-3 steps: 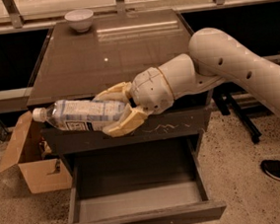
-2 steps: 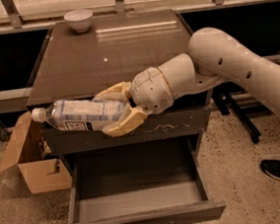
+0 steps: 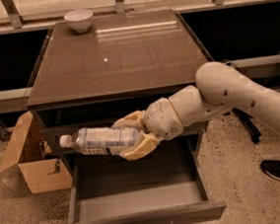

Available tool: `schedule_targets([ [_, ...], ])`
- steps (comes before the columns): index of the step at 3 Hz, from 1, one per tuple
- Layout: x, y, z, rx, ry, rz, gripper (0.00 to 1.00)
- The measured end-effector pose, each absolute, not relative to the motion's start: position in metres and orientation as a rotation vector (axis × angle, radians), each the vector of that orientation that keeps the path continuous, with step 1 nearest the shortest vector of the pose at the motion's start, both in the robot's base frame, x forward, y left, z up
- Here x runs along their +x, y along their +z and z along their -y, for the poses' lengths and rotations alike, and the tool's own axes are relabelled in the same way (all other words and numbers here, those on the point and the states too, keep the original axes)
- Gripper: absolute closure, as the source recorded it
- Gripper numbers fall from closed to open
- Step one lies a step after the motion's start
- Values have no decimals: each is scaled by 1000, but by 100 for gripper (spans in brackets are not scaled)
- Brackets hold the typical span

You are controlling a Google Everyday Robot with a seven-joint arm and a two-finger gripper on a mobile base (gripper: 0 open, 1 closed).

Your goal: Place blue plastic bottle into middle drawer

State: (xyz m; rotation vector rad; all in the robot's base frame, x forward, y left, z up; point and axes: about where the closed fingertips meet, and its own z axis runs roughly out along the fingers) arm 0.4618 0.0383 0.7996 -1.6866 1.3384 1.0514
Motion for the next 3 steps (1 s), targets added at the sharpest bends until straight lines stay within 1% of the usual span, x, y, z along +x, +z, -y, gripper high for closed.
schedule_targets([
  [3,450,645,50,-1566,958,-1731,100],
])
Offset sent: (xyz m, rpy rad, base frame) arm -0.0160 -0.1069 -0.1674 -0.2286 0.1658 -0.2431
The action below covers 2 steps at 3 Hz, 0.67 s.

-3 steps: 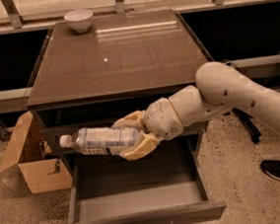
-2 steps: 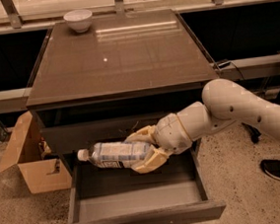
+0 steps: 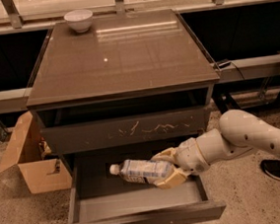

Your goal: Place blue plastic bottle into middle drawer

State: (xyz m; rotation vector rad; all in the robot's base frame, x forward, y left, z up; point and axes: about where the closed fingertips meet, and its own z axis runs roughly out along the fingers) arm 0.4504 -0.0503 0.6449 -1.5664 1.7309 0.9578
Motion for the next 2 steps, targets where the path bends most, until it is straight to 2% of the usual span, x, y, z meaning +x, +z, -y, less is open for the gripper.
schedule_targets([
  [2,461,620,53,-1512,974,-1757,100],
])
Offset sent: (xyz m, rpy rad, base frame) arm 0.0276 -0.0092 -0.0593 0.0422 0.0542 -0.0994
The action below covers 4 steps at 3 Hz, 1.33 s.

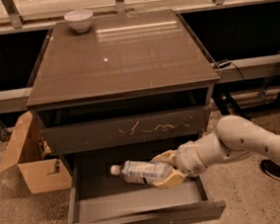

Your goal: Place blue plastic bottle into middle drawer

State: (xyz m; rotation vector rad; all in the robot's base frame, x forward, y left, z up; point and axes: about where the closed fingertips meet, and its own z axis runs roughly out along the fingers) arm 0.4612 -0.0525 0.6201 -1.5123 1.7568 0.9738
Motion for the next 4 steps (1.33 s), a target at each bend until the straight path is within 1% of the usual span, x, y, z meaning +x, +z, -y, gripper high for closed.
schedule_targets([
  [1,479,578,61,-1420,974,-1808,100],
  [2,501,530,68,-1329,978,-1879,82],
  [3,520,494,72,-1260,971,-1938,59],
  [4,537,471,75,-1212,963,-1971,28],
])
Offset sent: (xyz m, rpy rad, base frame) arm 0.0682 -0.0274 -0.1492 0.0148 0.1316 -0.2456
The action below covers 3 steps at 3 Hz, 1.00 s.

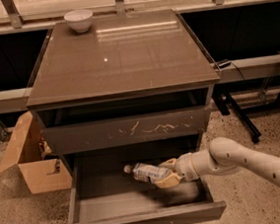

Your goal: Place blue plastic bottle into middle drawer

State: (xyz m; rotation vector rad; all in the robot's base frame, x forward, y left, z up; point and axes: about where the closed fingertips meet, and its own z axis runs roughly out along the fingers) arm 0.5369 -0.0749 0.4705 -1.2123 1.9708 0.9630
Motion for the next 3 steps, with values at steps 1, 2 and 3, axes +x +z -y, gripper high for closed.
schedule_targets([
  [1,546,461,76,-1204,966,-1982,5],
  [2,556,449,75,-1211,986,-1987,0],
  [3,558,452,81,-1193,983,-1964,0],
])
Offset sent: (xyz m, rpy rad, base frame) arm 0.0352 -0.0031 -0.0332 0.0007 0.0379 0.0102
